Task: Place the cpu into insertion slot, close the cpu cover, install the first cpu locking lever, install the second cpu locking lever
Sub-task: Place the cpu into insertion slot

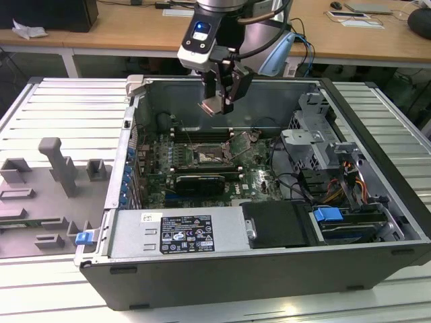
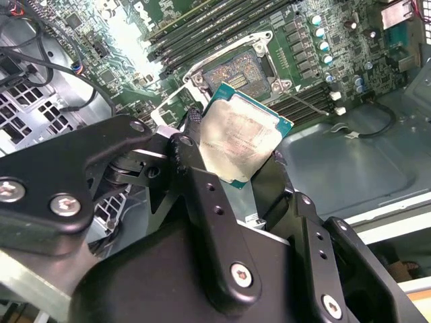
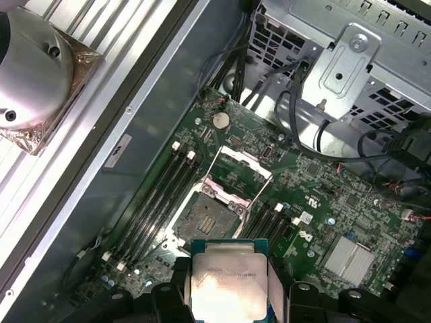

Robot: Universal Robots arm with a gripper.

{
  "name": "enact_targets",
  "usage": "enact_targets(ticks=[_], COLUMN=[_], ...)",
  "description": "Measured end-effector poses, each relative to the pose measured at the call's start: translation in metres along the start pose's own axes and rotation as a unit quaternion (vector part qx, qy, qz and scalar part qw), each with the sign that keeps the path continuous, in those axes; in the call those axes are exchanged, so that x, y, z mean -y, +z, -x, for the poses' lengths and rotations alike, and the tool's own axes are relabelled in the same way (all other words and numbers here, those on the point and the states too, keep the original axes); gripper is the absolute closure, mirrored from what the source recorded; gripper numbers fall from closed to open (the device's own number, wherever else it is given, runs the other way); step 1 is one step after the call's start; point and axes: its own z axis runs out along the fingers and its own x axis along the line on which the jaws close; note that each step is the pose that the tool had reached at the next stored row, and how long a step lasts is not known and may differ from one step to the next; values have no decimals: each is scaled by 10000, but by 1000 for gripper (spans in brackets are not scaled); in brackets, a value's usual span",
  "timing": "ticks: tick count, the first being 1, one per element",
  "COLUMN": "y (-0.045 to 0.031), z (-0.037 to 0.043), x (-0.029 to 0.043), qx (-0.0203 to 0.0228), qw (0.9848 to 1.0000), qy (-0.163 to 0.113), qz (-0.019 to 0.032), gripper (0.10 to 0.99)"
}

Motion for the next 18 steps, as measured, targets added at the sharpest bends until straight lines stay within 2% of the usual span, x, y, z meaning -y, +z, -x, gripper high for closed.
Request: enact_targets(ticks=[18], y=[29], z=[0], x=[3], qx=[28], qw=[9996], qy=[271], qz=[2], gripper=[545])
